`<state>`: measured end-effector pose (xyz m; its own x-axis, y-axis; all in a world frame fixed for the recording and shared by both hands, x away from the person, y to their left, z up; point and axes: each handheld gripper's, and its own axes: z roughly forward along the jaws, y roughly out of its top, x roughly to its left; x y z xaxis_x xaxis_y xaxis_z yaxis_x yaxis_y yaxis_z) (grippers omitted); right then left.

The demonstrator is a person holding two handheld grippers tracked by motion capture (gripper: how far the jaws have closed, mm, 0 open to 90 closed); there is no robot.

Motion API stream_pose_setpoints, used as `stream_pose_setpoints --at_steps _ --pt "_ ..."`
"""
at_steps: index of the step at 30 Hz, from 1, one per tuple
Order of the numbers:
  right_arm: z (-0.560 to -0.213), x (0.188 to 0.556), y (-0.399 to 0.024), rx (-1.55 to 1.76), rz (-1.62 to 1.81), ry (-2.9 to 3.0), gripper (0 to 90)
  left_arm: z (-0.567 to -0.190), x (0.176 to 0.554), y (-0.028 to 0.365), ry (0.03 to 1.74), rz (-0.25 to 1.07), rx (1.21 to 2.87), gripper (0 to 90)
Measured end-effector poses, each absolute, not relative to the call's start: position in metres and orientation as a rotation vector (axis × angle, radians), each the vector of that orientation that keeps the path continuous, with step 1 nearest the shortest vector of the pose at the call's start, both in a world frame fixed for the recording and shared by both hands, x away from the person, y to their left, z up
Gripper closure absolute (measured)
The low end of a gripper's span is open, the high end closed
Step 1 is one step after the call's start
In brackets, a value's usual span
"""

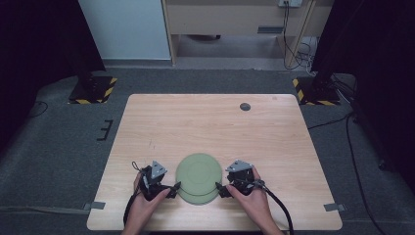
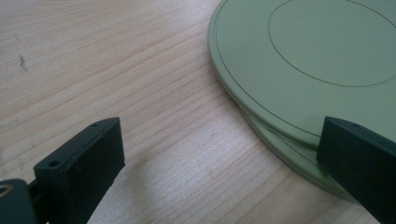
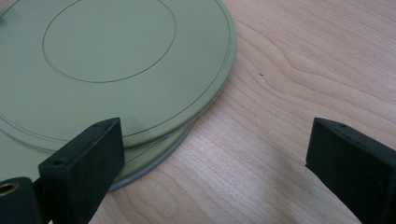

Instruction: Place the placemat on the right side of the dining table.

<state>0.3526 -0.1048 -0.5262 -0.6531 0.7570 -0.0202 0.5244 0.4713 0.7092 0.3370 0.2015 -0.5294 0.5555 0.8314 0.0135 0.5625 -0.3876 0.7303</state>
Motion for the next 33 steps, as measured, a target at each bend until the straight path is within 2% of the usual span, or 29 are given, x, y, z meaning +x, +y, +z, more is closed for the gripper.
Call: stream_pose_setpoints --at_steps 33 --pt "-0.5256 0.3510 -0.1024 1.080 0.983 2.393 6.7 -0.5295 0.3371 0.1984 1.101 0.501 2.105 1.1"
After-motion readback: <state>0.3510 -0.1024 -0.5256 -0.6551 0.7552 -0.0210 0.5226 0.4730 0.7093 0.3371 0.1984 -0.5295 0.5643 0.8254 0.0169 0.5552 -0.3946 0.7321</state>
